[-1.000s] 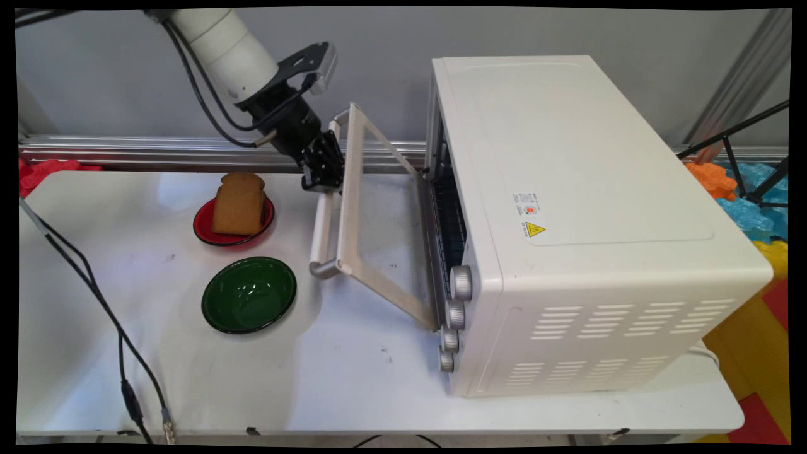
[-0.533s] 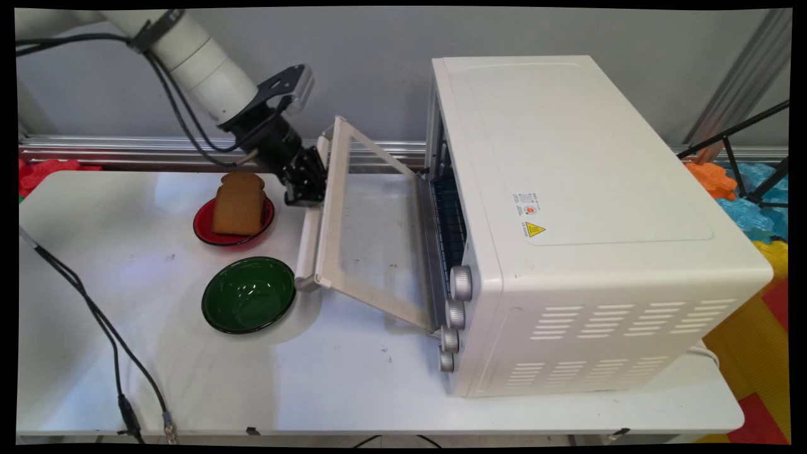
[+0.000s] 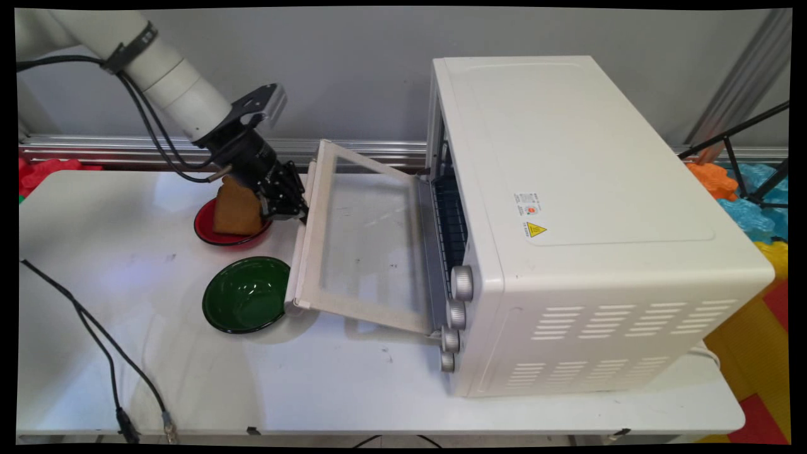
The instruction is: Open the oven
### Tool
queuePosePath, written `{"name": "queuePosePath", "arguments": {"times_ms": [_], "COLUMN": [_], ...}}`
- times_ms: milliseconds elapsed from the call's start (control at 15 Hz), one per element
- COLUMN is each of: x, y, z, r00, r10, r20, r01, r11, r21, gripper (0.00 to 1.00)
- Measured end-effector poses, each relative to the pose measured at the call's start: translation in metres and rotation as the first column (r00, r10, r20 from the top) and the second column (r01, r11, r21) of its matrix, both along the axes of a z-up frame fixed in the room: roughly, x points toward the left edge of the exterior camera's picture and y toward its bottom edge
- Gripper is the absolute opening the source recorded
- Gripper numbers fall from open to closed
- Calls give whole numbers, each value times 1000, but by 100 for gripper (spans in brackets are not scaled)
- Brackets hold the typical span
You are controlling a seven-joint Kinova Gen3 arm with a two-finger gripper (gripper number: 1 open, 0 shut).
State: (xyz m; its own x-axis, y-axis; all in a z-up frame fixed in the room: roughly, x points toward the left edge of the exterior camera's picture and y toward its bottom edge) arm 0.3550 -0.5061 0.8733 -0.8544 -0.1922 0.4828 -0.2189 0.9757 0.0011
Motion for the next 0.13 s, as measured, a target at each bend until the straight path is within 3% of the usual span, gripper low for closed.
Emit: {"name": "queuePosePath", "arguments": {"times_ms": [133], "x": [7], "y": [2], "z": [-1], "r00": [1000], "r10": [6], "r20": [-1], "r01": [-6], "r11": [1000], "r21": [2], "gripper": [0]}}
